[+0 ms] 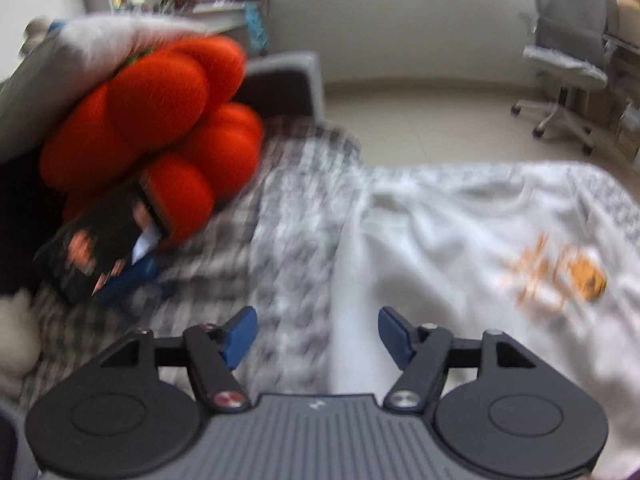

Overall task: Fold clothes
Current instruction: 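Open both grippers and release the T-shirt spread on the bed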

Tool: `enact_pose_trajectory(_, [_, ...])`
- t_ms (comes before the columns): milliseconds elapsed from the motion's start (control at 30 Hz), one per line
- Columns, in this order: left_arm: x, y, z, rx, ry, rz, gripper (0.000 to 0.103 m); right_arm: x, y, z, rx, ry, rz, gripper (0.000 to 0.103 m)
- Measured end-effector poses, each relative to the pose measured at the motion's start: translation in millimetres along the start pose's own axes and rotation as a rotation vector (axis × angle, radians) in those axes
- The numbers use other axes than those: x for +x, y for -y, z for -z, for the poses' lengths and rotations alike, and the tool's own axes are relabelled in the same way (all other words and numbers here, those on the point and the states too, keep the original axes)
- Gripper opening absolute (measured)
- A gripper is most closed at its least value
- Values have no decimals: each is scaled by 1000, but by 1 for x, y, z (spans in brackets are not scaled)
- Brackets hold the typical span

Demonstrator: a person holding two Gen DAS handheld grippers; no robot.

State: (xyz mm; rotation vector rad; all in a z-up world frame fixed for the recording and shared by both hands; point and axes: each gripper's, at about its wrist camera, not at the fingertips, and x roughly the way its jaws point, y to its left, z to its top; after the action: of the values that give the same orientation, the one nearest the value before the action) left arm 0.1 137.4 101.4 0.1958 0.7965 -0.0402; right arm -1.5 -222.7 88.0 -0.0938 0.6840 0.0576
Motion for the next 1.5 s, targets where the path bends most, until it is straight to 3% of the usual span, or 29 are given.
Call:
enact_pose_trajectory(200, [-6, -16, 49, -60, -118, 32, 67, -29, -23, 29, -60, -56, -138, 40])
enact_pose_trajectory(433, [-14, -2, 73, 10, -160, 132, 67, -59, -70, 65, -354, -127, -172, 52])
enact_pose_trajectory(500, [-14, -9, 71, -33, -166, 132, 66, -67, -74, 78, -404, -136, -174, 53])
enact_pose_trajectory(867, [-20, -7, 76, -47, -212, 172, 66, -70, -75, 90, -394, -153, -148, 53])
enact_pose_trajectory(933, [-19, -4, 76, -37, -223, 182, 53, -71, -79, 94, -421, -169, -140, 53])
enact_pose_trajectory(1000, [-16, 1, 76, -11, -236, 199, 17, -73, -81, 97, -443, -186, -154, 53])
enact_pose_trajectory(1067, [-13, 4, 76, 6, -247, 218, 5, -73, -85, 101, -468, -206, -164, 52])
enact_pose_trajectory(1233, [-18, 2, 77, 26, -228, 211, 1, -79, -75, 97, -384, -202, -222, 52])
enact_pose_trajectory(1367, [-24, -7, 76, 2, -213, 219, 1, -75, -88, 104, -475, -253, -233, 52])
enact_pose_trajectory(1433, [-25, -12, 75, -14, -207, 209, 1, -67, -94, 107, -511, -295, -202, 38])
enact_pose_trajectory(1467, [-26, -14, 75, -21, -205, 203, 1, -63, -93, 107, -510, -306, -178, 15])
enact_pose_trajectory(1500, [-28, -17, 75, -25, -201, 190, 1, -60, -91, 107, -502, -312, -151, 4])
